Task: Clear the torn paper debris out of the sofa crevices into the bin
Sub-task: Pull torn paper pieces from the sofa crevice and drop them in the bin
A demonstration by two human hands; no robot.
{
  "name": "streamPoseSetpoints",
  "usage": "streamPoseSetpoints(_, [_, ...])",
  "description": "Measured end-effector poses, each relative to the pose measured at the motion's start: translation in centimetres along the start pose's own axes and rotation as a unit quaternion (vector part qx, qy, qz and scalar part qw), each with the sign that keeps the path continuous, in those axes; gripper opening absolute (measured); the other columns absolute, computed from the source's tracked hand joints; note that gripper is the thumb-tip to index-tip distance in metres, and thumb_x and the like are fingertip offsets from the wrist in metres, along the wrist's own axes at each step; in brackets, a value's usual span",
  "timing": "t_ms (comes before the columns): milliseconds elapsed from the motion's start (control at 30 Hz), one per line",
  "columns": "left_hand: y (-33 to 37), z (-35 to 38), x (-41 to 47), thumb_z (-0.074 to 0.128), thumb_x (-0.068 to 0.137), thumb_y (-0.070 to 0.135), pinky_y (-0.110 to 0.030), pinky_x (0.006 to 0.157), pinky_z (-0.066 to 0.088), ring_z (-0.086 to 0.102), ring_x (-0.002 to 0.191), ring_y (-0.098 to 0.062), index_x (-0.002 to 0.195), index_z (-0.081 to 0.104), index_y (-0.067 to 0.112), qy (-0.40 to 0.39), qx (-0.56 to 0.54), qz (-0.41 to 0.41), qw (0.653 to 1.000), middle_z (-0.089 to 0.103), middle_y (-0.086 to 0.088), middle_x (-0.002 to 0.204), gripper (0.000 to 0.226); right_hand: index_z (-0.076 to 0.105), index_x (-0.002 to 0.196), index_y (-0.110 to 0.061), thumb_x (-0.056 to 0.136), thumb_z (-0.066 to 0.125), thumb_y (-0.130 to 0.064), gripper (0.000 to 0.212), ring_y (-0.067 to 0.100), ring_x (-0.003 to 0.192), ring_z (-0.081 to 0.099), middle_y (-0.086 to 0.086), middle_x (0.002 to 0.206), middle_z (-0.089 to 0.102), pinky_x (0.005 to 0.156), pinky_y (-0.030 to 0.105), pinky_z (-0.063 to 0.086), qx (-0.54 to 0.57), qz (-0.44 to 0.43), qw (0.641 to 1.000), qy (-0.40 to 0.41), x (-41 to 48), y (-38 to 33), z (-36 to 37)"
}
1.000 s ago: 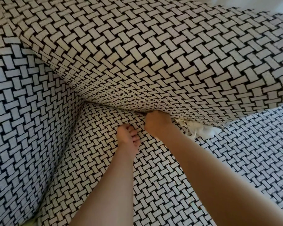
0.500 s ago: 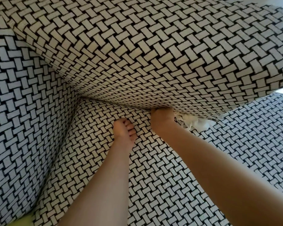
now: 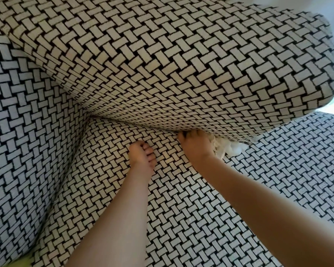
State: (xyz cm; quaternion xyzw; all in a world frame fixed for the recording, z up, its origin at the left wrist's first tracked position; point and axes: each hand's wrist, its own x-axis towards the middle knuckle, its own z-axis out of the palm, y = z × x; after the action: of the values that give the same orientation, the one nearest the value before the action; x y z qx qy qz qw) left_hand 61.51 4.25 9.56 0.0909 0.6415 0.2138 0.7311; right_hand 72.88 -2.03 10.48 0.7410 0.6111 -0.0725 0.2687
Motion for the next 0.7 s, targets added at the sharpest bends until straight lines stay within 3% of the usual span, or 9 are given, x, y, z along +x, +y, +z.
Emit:
streamPoseSetpoints(100, [-0.1,-0.1,0.1,0.033,0.091,0.015,-0.011,0.031,0.006,0.016,0.025,-0.006,0.052,0.030,0.021,-0.003,0.002,0.012,1.000,0.028,0.010,0.032,0.039,0.028,0.134,-0.002,0.094,0.045,-0.021,0.047,0.032,0.114,0.051,0.020,0.124,0.051,0.094,0.038,0.042,-0.027,-0.008,0.999,0.028,-0.1,0.1,0.4])
streamPoseSetpoints(200, [-0.2,-0.1,0.1,0.032,0.091,0.015,-0.011,0.031,0.006,0.016,0.024,-0.006,0.053,0.030,0.020,-0.010,0.003,0.020,1.000,0.029,0.010,0.031,0.039,0.045,0.119,0.000,0.097,0.037,-0.015,0.028,0.029,0.104,0.056,0.017,0.114,0.058,0.088,0.036,0.049,-0.024,0.037,0.998,0.051,-1.3,0.8,0.8])
streamPoseSetpoints(333, [-0.4,-0.1,-0.2,0.031,0.093,0.016,-0.009,0.030,0.007,0.017,0.023,-0.006,0.054,0.031,0.020,-0.022,0.002,0.026,0.999,0.030,0.009,0.031,0.039,0.043,0.125,0.005,0.094,0.038,-0.001,0.032,0.032,0.115,0.049,0.020,0.123,0.051,0.096,0.041,0.044,0.068,0.027,0.997,0.033,-2.5,2.3,1.4])
streamPoseSetpoints(533, [-0.5,0.0,-0.2,0.030,0.093,0.016,-0.012,0.029,0.007,0.018,0.024,-0.006,0.055,0.032,0.020,-0.029,0.011,0.040,0.999,0.031,0.009,0.032,0.038,0.046,0.128,-0.006,0.091,0.044,0.001,0.039,0.023,0.122,0.045,0.008,0.129,0.052,0.102,0.032,0.037,0.205,0.072,0.969,0.116,-5.1,3.4,2.7])
streamPoseSetpoints(567, [-0.5,-0.1,-0.2,0.030,0.093,0.016,-0.012,0.029,0.007,0.018,0.024,-0.006,0.055,0.032,0.020,-0.028,0.011,0.042,0.999,0.031,0.010,0.032,0.038,0.053,0.122,-0.004,0.086,0.049,0.006,0.037,0.028,0.116,0.051,0.011,0.123,0.057,0.099,0.035,0.041,0.224,0.075,0.960,0.148,-5.5,3.3,3.1])
streamPoseSetpoints(633, [-0.6,-0.1,-0.1,0.030,0.092,0.015,-0.011,0.029,0.008,0.018,0.024,-0.006,0.055,0.032,0.020,-0.024,0.011,0.049,0.998,0.031,0.010,0.032,0.038,0.068,0.094,-0.002,0.065,0.068,0.016,0.034,0.034,0.091,0.062,0.015,0.097,0.067,0.080,0.042,0.055,0.268,0.092,0.931,0.230,-6.1,3.3,4.7])
streamPoseSetpoints(700, [-0.7,0.0,0.0,0.031,0.092,0.015,-0.010,0.030,0.008,0.018,0.024,-0.006,0.055,0.032,0.020,-0.019,0.013,0.054,0.998,0.031,0.010,0.032,0.037,0.071,0.076,-0.006,0.053,0.078,0.008,0.028,0.033,0.082,0.062,0.013,0.086,0.066,0.068,0.040,0.057,0.263,0.110,0.920,0.268,-7.0,3.1,5.6])
